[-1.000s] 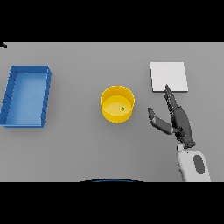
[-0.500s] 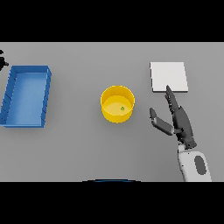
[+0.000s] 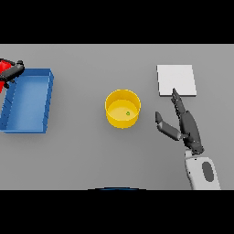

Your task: Pick up the red beaker and tilt it to pour out 1 green nut into yellow bowl. Pick up the yellow bowl and place it on the metallic measuring scale.

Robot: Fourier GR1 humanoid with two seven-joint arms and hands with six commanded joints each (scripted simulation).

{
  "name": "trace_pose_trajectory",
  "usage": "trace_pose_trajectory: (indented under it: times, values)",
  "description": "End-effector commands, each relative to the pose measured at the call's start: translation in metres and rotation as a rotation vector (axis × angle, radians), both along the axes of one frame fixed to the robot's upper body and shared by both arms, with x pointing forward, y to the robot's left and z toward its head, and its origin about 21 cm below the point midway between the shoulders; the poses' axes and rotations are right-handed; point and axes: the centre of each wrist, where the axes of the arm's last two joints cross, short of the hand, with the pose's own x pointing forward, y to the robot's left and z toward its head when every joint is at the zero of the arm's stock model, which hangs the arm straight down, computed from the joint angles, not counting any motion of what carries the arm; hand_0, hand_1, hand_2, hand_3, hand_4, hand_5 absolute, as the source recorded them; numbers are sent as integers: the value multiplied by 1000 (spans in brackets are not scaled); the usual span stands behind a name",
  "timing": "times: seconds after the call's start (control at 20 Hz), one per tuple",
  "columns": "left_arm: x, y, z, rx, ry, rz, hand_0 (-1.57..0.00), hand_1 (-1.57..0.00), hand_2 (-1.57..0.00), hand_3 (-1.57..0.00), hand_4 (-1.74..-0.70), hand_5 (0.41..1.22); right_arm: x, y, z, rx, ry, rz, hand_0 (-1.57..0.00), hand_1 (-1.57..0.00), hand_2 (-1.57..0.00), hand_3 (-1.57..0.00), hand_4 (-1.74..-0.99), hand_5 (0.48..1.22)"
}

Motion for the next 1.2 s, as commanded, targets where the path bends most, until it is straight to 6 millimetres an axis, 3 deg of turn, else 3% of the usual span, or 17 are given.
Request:
trace_pose_trajectory:
  times: [0.0,0.15,0.35,0.65,0.75,0.85,1.05,1.15]
  values:
    - [-2,-1,0,-2,15,-21,-785,-664,-597,-371,-883,701,0,-2,0,-2,-5,-8,1,1,1,1,-1320,726]
    - [-2,2,5,46,75,-46,-402,-340,-305,-189,-807,667,-1,-5,-1,0,-5,-6,1,1,1,1,-1316,724]
    - [1,-1,3,83,116,-69,-164,-138,-124,-77,-775,655,0,-4,3,-23,-14,-8,1,1,1,1,-1307,717]
    - [1,-1,-5,88,47,-49,-42,-36,-32,-19,-728,664,4,3,9,-76,-4,-23,1,1,1,1,-1281,688]
    - [2,-4,-3,81,16,-59,-27,-22,-20,-12,-718,675,11,5,19,-188,-8,-17,1,1,1,1,-1222,662]
    - [1,-8,-1,70,-3,-67,-17,-14,-12,-7,-720,685,20,6,30,-210,-72,112,-13,1,1,1,-1167,672]
    - [-1,-5,0,54,-15,-64,-6,-5,-5,-2,-738,709,44,18,47,-412,-110,325,-5,1,1,1,-1254,666]
    - [-5,-4,-3,65,-15,-72,-4,-3,-3,-1,-740,709,46,22,51,-531,-115,377,-3,1,1,1,-1255,648]
